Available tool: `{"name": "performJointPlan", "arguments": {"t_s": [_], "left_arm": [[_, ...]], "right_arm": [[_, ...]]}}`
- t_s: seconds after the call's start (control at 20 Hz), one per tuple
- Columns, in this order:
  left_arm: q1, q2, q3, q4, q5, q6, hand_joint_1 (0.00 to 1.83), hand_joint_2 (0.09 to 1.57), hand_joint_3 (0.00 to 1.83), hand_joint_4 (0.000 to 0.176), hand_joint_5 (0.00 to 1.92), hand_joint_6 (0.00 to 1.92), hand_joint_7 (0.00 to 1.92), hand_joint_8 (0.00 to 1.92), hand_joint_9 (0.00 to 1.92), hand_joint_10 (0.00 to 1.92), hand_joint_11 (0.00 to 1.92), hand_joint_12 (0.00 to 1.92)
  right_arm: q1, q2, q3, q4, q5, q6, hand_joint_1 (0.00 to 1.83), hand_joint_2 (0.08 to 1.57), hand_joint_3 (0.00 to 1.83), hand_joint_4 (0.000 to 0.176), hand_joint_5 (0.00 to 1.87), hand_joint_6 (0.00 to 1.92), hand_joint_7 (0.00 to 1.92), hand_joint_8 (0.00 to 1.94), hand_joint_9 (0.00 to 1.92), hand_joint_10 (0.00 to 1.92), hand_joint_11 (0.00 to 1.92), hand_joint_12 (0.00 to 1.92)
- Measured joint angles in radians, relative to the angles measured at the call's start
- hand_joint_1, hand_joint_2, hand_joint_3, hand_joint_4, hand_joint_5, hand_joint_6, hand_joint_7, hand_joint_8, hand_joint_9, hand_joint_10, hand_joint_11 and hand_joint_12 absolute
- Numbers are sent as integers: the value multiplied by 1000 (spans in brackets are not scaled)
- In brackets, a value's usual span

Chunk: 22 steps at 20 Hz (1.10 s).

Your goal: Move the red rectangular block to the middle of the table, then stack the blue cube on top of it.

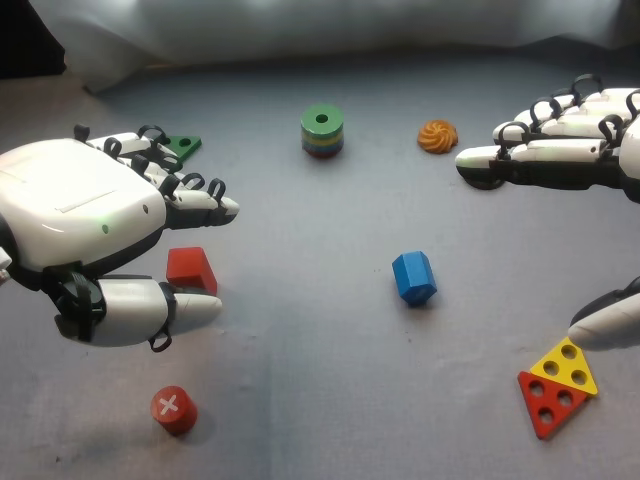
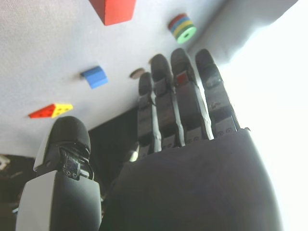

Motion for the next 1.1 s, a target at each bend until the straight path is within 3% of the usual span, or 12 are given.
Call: {"name": "performJointPlan", "arguments": {"t_s": [0.1, 0.2, 0.55, 0.75, 0.8, 0.85, 0.95, 1.0, 1.05, 1.1], "left_arm": [[0, 0, 0, -2, 2, 3, 0, 1128, 11, 0, 27, 0, 0, 0, 0, 0, 0, 0], [-1, 0, 0, 1, -5, 3, 0, 1135, 11, 0, 31, 5, 0, 0, 0, 0, 0, 0], [-13, -1, 0, -19, 34, 4, 0, 1133, 4, 0, 38, 5, 21, 7, 4, 1, 16, 7], [-42, -40, 29, -16, 83, 4, 0, 1105, 0, 0, 66, 14, 36, 10, 10, 4, 13, 7], [-52, -53, 42, -16, 88, 4, 0, 1097, 0, 9, 79, 18, 29, 6, 5, 1, 13, 7], [-62, -64, 50, -16, 88, 4, 19, 1078, 0, 35, 108, 25, 29, 5, 3, 0, 16, 9], [-57, -94, 69, -51, 58, 5, 52, 1034, 0, 70, 169, 19, 30, 2, 0, 0, 26, 16], [-35, -105, 69, -92, 23, 23, 121, 991, 0, 83, 207, 10, 35, 1, 0, 0, 25, 20], [-23, -112, 69, -140, 10, 49, 166, 956, 0, 107, 201, 2, 6, 0, 0, 0, 4, 9], [-16, -117, 68, -190, -4, 86, 211, 937, 0, 118, 205, 3, 2, 0, 0, 0, 0, 1]], "right_arm": [[0, 0, 0, 0, -1, -3, 40, 1102, 10, 0, 148, 2, 121, 2, 73, 5, 0, 182], [0, 0, 0, 0, 1, -2, 39, 1101, 2, 0, 164, 3, 131, 2, 89, 4, 0, 261], [0, 0, -2, 0, -2, -2, 20, 1112, 1, 0, 169, 6, 125, 5, 87, 6, 0, 256], [0, 0, -5, 0, -2, -2, 28, 1114, 2, 0, 167, 1, 126, 1, 75, 0, 0, 220], [0, 0, -5, 0, -2, -2, 39, 1115, 2, 0, 169, 1, 128, 2, 76, 0, 0, 218], [0, 0, -5, 0, -2, -2, 26, 1119, 2, 0, 176, 2, 135, 2, 85, 3, 0, 238], [0, 0, -5, 0, -2, -3, 35, 1117, 0, 0, 196, 5, 152, 4, 103, 6, 0, 275], [0, 0, -5, 0, -2, -3, 39, 1117, 0, 0, 193, 3, 150, 2, 101, 4, 0, 281], [0, 0, -5, 0, -2, -3, 44, 1119, 1, 0, 193, 2, 146, 0, 96, 1, 0, 267], [0, 0, -5, 0, -2, -3, 36, 1122, 2, 0, 190, 0, 145, 0, 96, 1, 0, 265]]}}
